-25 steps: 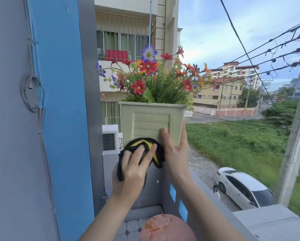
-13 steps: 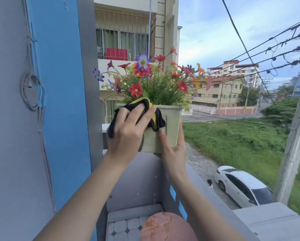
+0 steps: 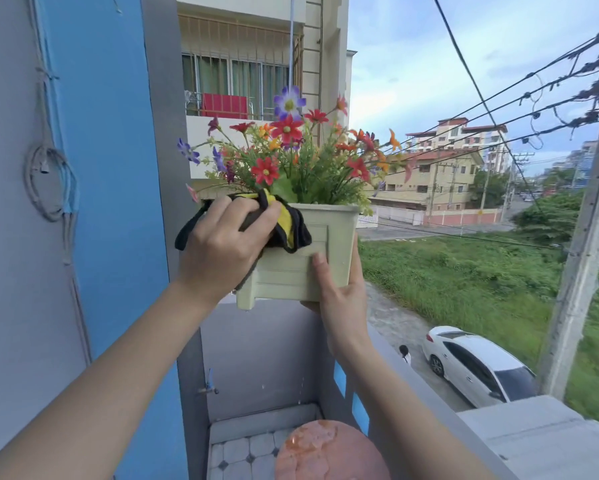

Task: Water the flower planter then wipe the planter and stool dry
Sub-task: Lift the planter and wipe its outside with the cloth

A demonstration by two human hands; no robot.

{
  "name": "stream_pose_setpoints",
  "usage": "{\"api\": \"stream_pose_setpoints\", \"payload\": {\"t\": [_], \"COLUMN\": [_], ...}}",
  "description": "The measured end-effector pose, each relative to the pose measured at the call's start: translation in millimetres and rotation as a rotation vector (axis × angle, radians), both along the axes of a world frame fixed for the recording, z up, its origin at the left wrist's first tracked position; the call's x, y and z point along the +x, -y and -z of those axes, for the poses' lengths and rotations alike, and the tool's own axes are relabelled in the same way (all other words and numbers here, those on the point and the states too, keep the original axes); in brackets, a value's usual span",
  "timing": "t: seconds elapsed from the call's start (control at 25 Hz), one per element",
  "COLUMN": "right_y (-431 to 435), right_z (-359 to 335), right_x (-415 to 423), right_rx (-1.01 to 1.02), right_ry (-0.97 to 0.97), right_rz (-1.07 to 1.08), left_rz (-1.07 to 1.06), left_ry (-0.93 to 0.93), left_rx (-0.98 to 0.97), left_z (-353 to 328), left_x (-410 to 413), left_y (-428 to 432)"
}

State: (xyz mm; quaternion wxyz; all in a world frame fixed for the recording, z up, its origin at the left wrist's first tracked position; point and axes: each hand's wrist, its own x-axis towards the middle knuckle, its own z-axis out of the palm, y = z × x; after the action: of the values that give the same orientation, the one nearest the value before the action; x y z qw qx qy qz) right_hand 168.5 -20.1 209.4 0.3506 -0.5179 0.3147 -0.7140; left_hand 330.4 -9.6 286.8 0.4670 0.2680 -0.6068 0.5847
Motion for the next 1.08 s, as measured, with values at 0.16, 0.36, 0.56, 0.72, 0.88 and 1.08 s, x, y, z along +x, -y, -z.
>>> {"api": "stream_pose_setpoints", "payload": {"t": [0.16,0.36,0.56,0.72,0.88,1.08], "right_y": [4,2,2,4,3,-5], "right_z": [2,5,2,-4,4,8], "right_x": [-4,12,-1,-7,-10,-6], "right_rx": [-0.006,-0.04,0.006,0.013,-0.027,-0.036], "right_ry": [-0.006,-0.043,0.03,0.047,-0.027,0.017], "right_rz": [0.014,0.033,-0.049,-0.047,0.012,-0.038], "left_rz": [-0.036,0.046,0.166,0.334,0.24,0.09], "left_ry": [-0.112,-0.006,-0.506,-0.648,-0.529,-0.513], "left_rx": [0.001,-0.068,0.264,0.438,0.249,0.169], "left_z": [11,10,44,100,95,71], "left_x": [18,-12,12,-14,-25,-36], "left_y": [4,-3,5,-6,-3,1]}}
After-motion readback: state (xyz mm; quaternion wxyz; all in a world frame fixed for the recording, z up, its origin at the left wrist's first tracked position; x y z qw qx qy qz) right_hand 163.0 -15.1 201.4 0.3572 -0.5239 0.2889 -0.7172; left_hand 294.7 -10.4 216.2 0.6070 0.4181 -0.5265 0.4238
